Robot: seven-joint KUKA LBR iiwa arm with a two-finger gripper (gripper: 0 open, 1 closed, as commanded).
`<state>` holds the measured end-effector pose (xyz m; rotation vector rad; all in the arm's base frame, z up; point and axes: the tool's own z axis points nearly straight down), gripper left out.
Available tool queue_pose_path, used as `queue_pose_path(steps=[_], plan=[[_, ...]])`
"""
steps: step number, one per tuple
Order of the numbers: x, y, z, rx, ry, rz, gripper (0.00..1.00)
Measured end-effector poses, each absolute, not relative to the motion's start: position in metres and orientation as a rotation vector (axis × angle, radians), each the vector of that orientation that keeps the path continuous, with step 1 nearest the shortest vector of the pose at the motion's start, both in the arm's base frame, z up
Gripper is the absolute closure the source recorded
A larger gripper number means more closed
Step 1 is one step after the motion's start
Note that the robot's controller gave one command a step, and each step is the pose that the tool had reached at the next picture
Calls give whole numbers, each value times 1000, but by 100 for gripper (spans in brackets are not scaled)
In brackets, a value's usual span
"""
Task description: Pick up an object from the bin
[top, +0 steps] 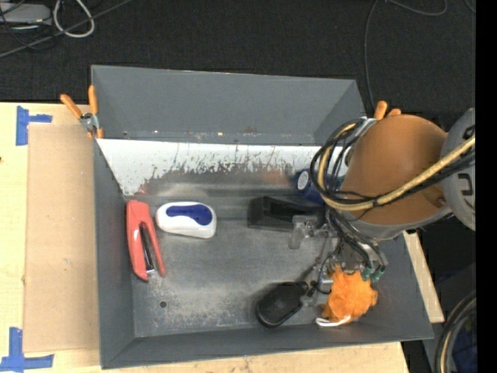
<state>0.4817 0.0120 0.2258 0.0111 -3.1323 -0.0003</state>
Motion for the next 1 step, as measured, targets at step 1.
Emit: queue_pose_path(steps=[1], plan=[[483, 12, 228, 10, -3139, -1, 0]])
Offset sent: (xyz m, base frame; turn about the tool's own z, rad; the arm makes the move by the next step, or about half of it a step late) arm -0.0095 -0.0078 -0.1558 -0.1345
